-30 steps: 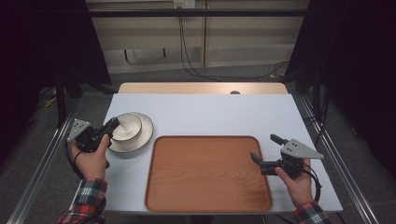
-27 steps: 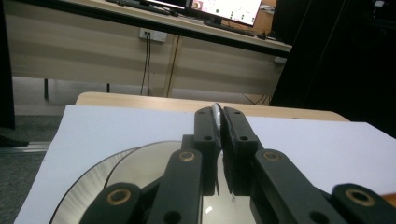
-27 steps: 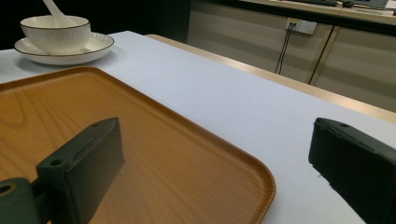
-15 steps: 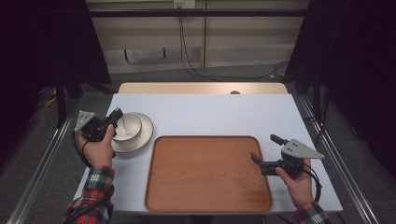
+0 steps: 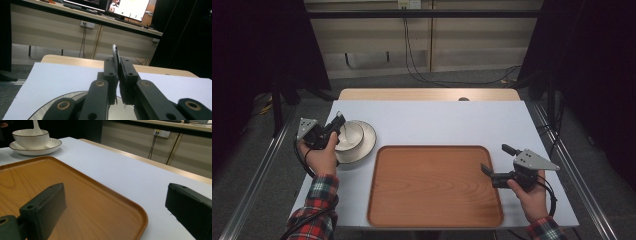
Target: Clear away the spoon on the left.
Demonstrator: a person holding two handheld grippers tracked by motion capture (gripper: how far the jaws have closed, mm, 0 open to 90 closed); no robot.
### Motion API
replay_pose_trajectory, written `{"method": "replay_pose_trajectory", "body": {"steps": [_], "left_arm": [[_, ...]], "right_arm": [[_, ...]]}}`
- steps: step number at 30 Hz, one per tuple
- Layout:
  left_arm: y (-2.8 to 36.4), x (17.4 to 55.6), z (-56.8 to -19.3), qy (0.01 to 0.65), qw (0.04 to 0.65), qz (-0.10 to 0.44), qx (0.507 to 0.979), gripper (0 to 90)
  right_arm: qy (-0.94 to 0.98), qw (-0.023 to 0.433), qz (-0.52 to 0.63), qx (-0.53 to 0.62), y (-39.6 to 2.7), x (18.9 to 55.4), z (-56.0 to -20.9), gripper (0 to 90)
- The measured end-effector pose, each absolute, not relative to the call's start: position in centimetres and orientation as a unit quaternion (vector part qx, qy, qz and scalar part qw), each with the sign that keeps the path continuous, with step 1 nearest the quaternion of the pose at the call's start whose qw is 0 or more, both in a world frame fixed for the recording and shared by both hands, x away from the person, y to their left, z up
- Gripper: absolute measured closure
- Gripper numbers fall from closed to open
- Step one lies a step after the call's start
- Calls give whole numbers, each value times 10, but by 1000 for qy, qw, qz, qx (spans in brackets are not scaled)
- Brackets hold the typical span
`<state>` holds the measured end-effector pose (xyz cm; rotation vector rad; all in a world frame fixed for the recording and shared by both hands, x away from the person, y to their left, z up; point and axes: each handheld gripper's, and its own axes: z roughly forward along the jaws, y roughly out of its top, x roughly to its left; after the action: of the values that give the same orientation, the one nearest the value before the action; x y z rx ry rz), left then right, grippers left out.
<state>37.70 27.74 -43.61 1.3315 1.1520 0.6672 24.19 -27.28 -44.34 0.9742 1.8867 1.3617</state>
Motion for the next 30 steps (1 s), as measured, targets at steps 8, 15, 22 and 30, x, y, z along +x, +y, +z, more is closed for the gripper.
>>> {"method": "replay_pose_trajectory", "body": {"steps": [8,15,22,30], "left_arm": [[277,377,-434,498,585,283,574,856],[278,375,-428,495,592,280,572,857],[284,372,-410,490,600,272,570,857],[284,368,-392,474,614,250,579,858]], "right_arm": [[712,304,517,365,-273,242,-443,27],[712,305,517,365,-273,242,-443,27],[713,305,515,364,-273,241,-443,27],[714,305,513,365,-273,241,-443,27]]}}
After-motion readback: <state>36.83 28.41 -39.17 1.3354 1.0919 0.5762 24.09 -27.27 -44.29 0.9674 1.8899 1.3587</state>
